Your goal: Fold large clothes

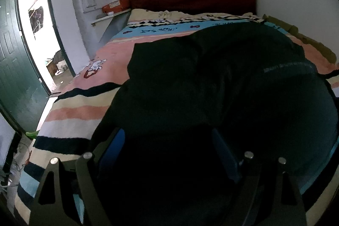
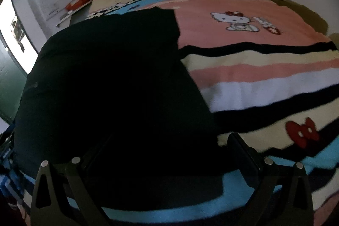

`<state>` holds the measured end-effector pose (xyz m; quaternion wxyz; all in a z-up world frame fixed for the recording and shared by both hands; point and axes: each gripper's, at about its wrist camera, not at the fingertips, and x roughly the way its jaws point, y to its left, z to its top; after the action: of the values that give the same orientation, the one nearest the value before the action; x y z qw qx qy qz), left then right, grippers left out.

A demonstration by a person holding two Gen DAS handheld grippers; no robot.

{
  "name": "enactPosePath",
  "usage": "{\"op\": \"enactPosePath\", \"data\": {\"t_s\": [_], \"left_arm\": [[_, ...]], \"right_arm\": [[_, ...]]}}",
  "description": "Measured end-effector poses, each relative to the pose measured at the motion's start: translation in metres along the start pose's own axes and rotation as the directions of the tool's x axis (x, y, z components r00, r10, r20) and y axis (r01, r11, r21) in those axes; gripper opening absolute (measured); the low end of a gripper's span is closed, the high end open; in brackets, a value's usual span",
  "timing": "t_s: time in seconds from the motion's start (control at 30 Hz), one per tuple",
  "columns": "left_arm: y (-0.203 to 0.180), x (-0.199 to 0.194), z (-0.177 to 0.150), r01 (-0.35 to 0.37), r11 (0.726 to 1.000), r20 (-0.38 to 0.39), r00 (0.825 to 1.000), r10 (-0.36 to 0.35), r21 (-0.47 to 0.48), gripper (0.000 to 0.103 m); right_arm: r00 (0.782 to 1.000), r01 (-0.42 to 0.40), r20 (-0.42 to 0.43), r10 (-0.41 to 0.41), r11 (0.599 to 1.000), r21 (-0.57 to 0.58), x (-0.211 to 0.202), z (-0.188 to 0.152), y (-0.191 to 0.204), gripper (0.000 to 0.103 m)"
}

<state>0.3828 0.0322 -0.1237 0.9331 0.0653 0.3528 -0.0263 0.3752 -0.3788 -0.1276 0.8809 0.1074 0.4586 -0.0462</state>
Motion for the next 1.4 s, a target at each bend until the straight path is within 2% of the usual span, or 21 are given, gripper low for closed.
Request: {"op": "enactPosePath", "data": {"t_s": [0.17, 0.37, 0.67, 0.9, 1.03, 1.23, 1.4], "left_arm": [[0.005, -0.004, -0.007, -0.005, 1.0, -0.009, 1.0, 0.005, -0.009, 0.084], [0.01, -0.011, -0.013, -0.007, 1.0, -0.034, 0.999, 0.006, -0.018, 0.084], [0.015, -0.023, -0.022, -0.004, 0.999, -0.071, 0.997, 0.0, -0.045, 0.084], [0.024, -0.042, -0.031, 0.054, 0.996, -0.083, 0.995, -0.06, -0.072, 0.084], [0.042, -0.054, -0.038, 0.103, 0.986, -0.082, 0.99, -0.114, -0.129, 0.084], [0.085, -0.059, -0.021, 0.121, 0.964, -0.033, 0.991, -0.133, -0.236, 0.084], [0.1, -0.051, 0.001, 0.129, 0.959, -0.014, 0.991, -0.137, -0.251, 0.084]], "right_arm": [[1.0, 0.006, 0.023, -0.005, 0.999, -0.035, -0.011, -0.013, 0.009, 0.102], [1.0, -0.003, 0.004, 0.003, 1.0, 0.004, -0.01, -0.019, -0.003, 0.102], [0.999, 0.031, -0.011, -0.031, 1.0, -0.006, -0.028, -0.043, -0.02, 0.102], [1.0, 0.011, -0.018, -0.011, 1.0, 0.006, -0.048, -0.061, -0.035, 0.102], [1.0, 0.0, -0.011, 0.0, 1.0, -0.005, -0.06, -0.064, -0.038, 0.102], [1.0, 0.01, 0.02, -0.009, 0.999, -0.048, -0.068, -0.046, -0.036, 0.102], [0.997, 0.003, 0.076, 0.0, 0.999, -0.05, -0.07, -0.02, -0.031, 0.102]]}}
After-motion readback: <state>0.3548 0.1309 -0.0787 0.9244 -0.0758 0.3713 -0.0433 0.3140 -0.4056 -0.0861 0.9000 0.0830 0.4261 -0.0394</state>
